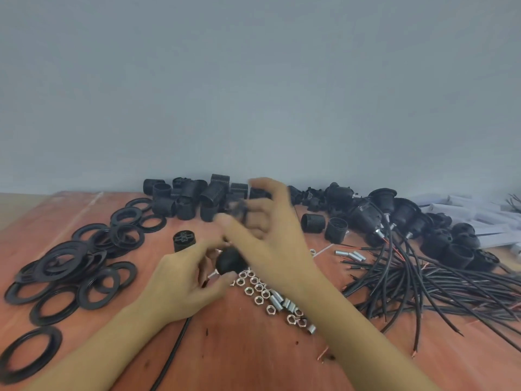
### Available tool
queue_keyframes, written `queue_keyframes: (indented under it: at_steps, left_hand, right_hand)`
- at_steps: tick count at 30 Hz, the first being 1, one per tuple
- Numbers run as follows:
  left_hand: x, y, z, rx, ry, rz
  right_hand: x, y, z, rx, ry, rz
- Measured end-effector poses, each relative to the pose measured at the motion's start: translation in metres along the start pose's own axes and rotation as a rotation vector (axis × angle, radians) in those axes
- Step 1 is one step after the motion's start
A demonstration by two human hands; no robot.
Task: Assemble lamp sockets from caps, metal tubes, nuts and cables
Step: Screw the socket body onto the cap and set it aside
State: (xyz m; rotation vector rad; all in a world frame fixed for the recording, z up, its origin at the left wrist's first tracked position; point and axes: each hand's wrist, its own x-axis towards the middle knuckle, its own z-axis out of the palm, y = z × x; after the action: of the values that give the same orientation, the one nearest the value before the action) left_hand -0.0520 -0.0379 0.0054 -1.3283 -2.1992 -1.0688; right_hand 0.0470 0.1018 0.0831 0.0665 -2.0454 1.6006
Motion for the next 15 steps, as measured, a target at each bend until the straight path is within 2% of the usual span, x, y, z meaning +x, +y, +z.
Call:
queue_keyframes:
  at_steps: [2, 5, 8, 15]
  left_hand:
    - [0.0, 0.004, 0.007, -0.02, -0.02, 0.039]
    - [0.003, 0.01, 0.017, 0.086, -0.054, 0.199]
    - [0.003, 0.011, 0.018, 0.141, 0.002, 0.246]
    - [0.004, 0.013, 0.013, 0.173, 0.051, 0.249]
  right_hand:
    - [-0.017, 0.016, -0.027, 0.057, 0.122, 0.009]
    - [-0.031, 0.037, -0.04, 0.1, 0.292, 0.045]
    - [-0.037, 0.054, -0.027, 0.146, 0.321, 0.154]
    - [-0.034, 0.063, -0.025, 0.217, 0.334, 0.169]
